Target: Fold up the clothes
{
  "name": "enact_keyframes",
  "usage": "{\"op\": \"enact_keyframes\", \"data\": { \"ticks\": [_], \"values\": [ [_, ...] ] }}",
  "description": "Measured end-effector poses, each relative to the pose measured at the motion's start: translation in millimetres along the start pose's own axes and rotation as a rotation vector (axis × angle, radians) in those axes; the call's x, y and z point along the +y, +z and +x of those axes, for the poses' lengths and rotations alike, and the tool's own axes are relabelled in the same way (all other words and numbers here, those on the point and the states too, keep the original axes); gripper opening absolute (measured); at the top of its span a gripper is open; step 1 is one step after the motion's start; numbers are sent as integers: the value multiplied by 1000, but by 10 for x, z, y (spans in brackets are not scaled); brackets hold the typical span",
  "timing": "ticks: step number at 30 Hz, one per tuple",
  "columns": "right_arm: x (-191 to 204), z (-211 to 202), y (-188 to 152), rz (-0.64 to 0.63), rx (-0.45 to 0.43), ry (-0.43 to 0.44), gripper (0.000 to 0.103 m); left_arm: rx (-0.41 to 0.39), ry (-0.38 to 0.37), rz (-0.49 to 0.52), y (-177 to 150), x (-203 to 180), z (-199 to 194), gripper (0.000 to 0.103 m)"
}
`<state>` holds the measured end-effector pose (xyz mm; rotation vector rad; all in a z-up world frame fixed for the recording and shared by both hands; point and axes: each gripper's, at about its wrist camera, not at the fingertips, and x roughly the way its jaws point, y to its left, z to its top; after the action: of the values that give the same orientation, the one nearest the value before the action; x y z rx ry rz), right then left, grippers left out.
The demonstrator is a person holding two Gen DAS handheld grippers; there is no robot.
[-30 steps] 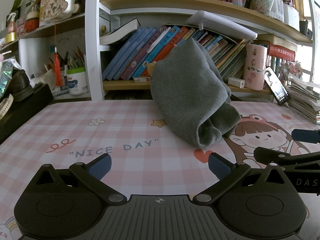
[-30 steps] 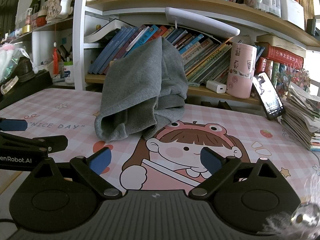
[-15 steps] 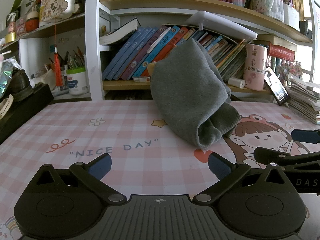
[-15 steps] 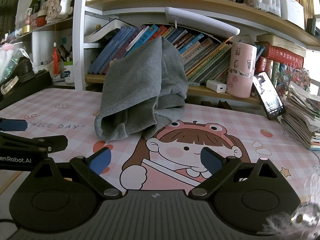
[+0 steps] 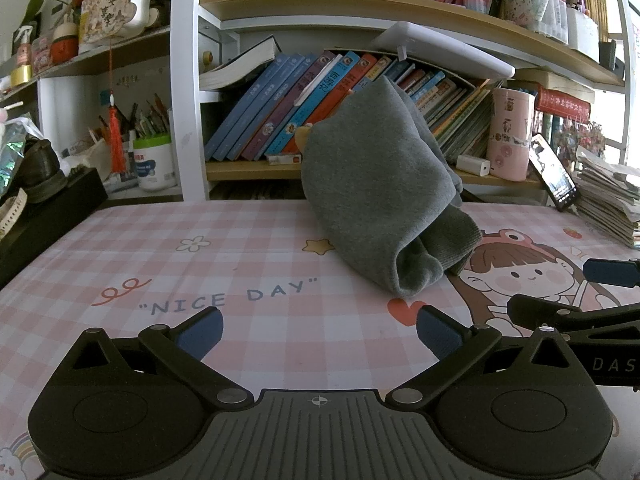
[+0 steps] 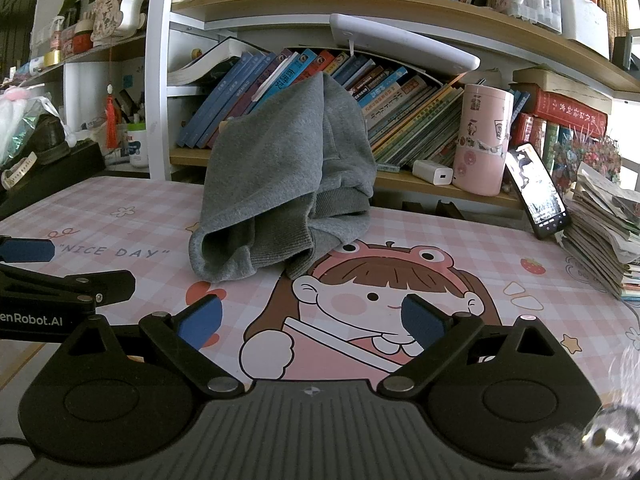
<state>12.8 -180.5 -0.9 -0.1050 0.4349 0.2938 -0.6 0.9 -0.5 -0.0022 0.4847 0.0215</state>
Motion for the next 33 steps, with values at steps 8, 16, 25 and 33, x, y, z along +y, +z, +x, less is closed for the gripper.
{"op": "enact_keyframes", "data": {
  "ticks": [8, 16, 25, 33],
  "values": [
    [11, -2, 0, -1, 1, 0, 97, 1, 0, -3, 3, 9, -5, 103],
    [11, -5, -1, 1, 2, -1, 97, -1, 1, -1, 1, 8, -7, 103],
    [2, 0, 1, 7, 4, -1, 97, 20, -14, -12, 12, 21, 29, 103],
    [-13, 8, 4, 16, 5, 20, 97, 45, -34, -25, 6, 33, 73, 103]
  ]
}}
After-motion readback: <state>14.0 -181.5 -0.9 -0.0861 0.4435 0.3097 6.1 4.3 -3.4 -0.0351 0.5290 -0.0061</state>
